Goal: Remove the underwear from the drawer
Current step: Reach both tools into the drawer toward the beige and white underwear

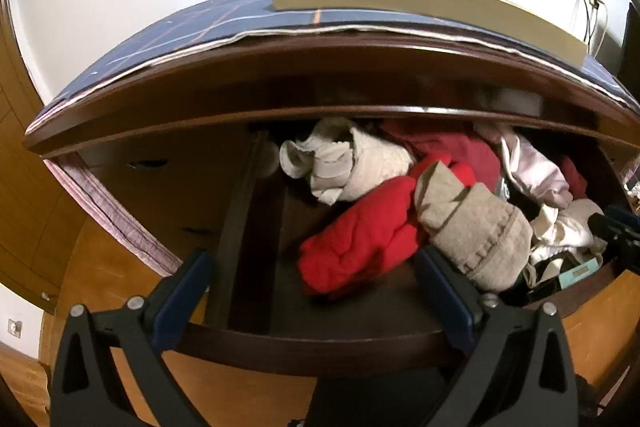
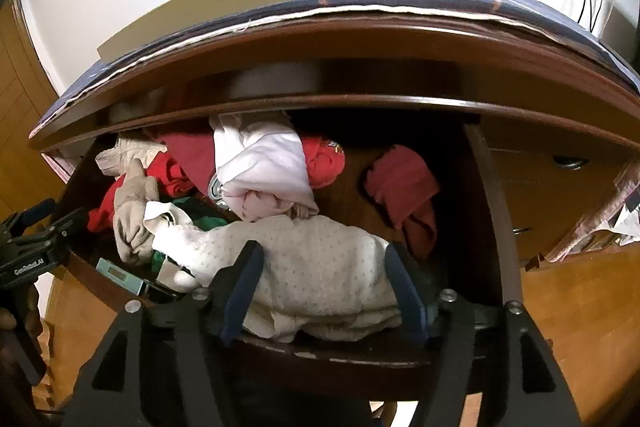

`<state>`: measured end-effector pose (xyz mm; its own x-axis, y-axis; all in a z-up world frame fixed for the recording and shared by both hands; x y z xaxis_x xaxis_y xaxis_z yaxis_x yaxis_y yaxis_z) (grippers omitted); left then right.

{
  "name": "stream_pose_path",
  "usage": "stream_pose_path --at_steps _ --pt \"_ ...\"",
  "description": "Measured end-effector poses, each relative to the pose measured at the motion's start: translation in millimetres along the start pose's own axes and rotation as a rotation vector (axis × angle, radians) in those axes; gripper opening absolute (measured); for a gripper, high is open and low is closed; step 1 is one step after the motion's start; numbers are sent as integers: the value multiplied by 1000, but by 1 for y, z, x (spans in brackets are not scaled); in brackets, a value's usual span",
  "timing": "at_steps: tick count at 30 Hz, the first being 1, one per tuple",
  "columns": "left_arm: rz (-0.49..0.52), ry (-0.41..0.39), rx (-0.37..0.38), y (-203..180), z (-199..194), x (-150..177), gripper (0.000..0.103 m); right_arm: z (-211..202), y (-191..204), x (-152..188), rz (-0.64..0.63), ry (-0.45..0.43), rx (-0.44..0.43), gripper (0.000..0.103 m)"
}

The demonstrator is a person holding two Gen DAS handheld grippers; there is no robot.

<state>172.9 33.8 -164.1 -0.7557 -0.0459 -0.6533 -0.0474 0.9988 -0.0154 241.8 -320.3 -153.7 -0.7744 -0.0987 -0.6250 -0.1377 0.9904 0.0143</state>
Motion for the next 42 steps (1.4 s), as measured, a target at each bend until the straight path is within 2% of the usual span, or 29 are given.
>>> stream_pose_path --at_steps 5,7,10,14,16,21,24,31,42 --pt "14 7 1 -4 -9 9 101 7 1 1 -7 -7 3 77" --pt "51 -23 -22 -6 -18 7 94 8 -2 -2 -8 -3 4 77" --pt "89 -54 -14 -15 -31 4 94 8 -4 -4 -8 -6 -1 77" --pt "108 -21 31 -34 -31 13 94 7 -3 -2 -6 3 -2 77" --pt "123 8 14 -33 -24 15 94 6 -3 -2 -7 1 -1 77" --pt "39 77 52 -17 -26 27 94 9 -5 -2 -4 28 -2 77" --pt "38 77 32 -12 -29 22 88 14 -6 -2 2 64 -8 77" --pt "31 103 0 -5 -24 27 86 22 -7 1 15 120 -2 77" --pt "21 89 2 -6 -26 32 86 28 -9 -5 16 108 1 78"
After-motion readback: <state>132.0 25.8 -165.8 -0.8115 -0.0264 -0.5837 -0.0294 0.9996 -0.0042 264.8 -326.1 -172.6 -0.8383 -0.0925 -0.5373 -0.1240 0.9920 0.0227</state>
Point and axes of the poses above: each gripper's, at about its wrist camera, not at the fingertips, and z roughly the way its jaws point, y to its left, x to its underside, the point moved 10 cm from there along z, roughly the way its jaws point, and after that the axes turned 7 degrees about -z, right-handed, at the moved point
